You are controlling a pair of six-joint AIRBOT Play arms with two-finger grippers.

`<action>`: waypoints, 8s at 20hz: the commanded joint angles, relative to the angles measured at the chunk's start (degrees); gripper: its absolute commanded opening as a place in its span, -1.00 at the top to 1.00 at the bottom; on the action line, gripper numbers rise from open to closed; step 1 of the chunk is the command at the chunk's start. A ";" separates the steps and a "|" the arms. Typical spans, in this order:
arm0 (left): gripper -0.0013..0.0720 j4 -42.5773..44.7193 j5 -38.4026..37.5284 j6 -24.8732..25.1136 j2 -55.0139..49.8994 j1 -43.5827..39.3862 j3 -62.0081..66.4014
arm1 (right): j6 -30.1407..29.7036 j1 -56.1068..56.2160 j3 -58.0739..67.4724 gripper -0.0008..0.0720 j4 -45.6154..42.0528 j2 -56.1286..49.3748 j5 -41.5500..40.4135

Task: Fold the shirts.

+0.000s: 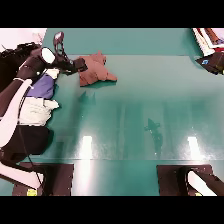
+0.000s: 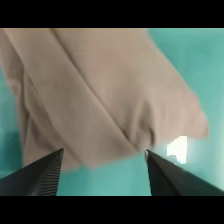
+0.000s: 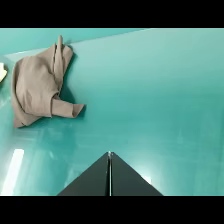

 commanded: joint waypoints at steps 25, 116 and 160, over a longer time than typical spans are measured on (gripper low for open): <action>0.89 4.59 -21.00 11.96 29.66 -10.08 21.16 | 0.11 0.17 0.15 0.94 0.17 18.99 -21.46; 0.89 -17.38 -33.88 14.12 42.38 11.56 -8.79 | 15.41 28.59 31.93 0.94 -22.38 -16.68 23.10; 0.88 -25.14 1.60 17.66 24.70 -7.13 -46.66 | 6.86 11.08 6.36 -0.24 -7.08 -19.02 6.23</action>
